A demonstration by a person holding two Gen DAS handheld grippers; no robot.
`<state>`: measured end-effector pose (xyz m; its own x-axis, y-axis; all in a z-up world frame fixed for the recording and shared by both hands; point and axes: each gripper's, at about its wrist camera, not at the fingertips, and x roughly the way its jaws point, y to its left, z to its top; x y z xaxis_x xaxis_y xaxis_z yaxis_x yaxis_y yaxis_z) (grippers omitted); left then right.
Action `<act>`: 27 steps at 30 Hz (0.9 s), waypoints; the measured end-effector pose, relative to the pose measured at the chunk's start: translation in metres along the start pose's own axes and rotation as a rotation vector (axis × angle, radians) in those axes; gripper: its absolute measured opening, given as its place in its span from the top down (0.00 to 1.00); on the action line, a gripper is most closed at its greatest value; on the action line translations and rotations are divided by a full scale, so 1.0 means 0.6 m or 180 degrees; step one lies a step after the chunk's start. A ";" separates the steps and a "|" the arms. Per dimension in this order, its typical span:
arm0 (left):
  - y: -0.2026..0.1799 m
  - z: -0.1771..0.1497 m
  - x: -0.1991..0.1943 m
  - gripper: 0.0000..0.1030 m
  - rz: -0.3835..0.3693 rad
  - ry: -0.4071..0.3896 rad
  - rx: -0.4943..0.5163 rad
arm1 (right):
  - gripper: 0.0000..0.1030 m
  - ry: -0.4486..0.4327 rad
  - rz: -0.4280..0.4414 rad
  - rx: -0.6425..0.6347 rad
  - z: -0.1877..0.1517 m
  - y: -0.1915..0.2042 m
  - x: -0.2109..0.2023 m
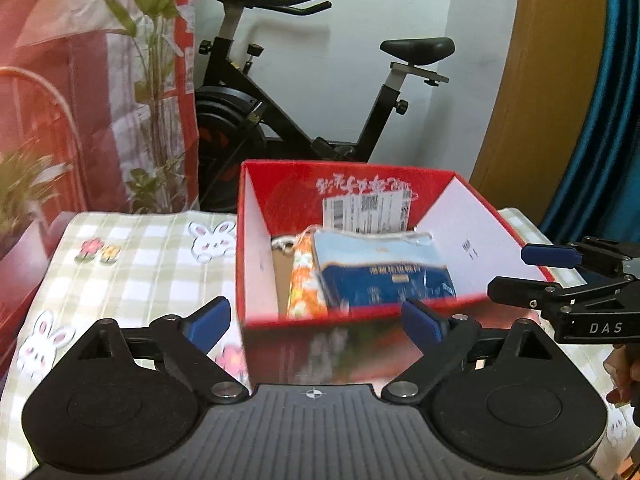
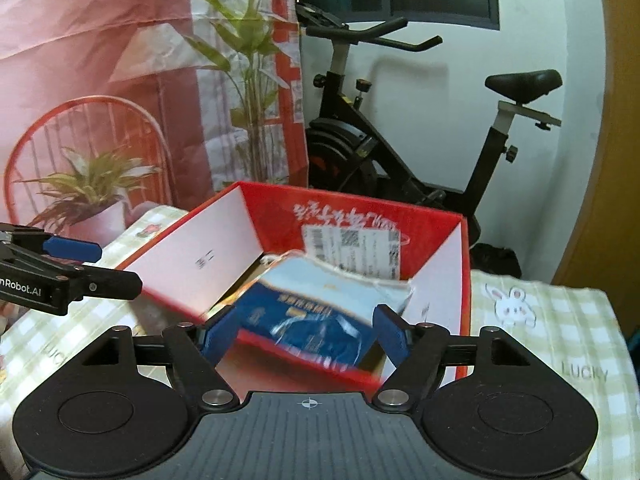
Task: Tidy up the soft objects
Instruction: 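Lower the left tool and grasp the black-and-grey glove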
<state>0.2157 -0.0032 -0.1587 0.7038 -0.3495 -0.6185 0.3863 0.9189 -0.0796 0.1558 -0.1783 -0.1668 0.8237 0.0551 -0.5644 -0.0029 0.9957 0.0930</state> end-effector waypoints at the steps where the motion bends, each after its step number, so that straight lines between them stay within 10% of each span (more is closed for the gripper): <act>1: -0.002 -0.012 -0.009 0.09 0.0008 0.0010 -0.0009 | 0.32 0.0012 0.0011 0.0007 -0.009 0.004 -0.009; 9: -0.017 -0.108 -0.054 0.10 -0.0048 0.0146 -0.0190 | 0.32 0.0189 0.0104 0.0005 -0.101 0.048 -0.057; 14: -0.027 -0.144 -0.050 0.27 -0.0338 0.0278 -0.0317 | 0.32 0.0287 0.0110 0.0009 -0.141 0.066 -0.061; 27: -0.043 -0.172 -0.014 0.32 -0.0655 0.0448 -0.0463 | 0.32 0.0340 0.0009 0.0084 -0.144 0.027 -0.047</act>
<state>0.1382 -0.0052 -0.2324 0.5258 -0.5119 -0.6793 0.4158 0.8514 -0.3197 0.0835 -0.1572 -0.2202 0.7586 0.0670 -0.6481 0.0109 0.9933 0.1155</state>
